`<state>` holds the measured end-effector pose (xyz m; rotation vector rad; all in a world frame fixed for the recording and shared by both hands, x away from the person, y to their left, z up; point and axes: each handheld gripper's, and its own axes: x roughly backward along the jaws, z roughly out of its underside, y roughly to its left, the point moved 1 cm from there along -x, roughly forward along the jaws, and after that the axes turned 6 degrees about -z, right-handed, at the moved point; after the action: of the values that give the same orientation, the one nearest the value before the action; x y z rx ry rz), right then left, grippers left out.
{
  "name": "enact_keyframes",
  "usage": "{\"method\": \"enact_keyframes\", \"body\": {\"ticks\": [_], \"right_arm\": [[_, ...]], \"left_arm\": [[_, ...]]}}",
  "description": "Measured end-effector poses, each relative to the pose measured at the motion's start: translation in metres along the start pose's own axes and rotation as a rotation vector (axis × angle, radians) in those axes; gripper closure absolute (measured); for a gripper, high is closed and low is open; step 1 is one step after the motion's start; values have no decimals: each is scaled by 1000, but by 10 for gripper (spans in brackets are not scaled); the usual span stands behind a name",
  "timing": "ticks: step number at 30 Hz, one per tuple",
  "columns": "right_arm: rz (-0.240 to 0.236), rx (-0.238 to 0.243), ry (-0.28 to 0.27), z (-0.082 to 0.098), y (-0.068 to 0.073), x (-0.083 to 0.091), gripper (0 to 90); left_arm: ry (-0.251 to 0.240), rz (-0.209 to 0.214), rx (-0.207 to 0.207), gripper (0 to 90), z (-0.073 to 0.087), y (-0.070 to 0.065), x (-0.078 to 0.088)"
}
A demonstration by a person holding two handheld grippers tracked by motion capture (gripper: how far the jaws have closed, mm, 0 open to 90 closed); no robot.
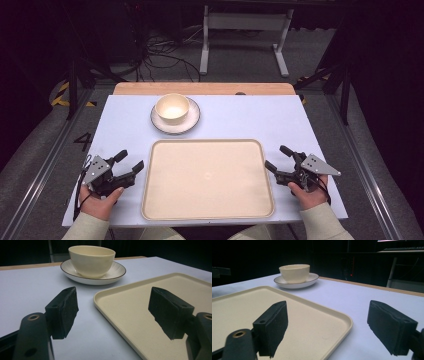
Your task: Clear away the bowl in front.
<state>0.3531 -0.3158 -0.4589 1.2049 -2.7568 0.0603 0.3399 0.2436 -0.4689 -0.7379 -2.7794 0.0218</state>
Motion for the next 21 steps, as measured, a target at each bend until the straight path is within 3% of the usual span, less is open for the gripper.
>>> {"method": "enact_keyframes", "body": {"ticks": [6, 14, 16, 21], "right_arm": [[0, 1, 0, 0, 0, 0, 178], [-1, -5, -1, 0, 0, 0, 166], [1, -7, 4, 0, -1, 0, 164], [-1, 6, 16, 0, 1, -1, 164]], "left_arm": [[2, -3, -21, 251, -4, -4, 1], [18, 14, 14, 250, -13, -5, -1], [16, 20, 26, 250, -19, -5, -3], [13, 16, 11, 250, -36, -4, -4]]}}
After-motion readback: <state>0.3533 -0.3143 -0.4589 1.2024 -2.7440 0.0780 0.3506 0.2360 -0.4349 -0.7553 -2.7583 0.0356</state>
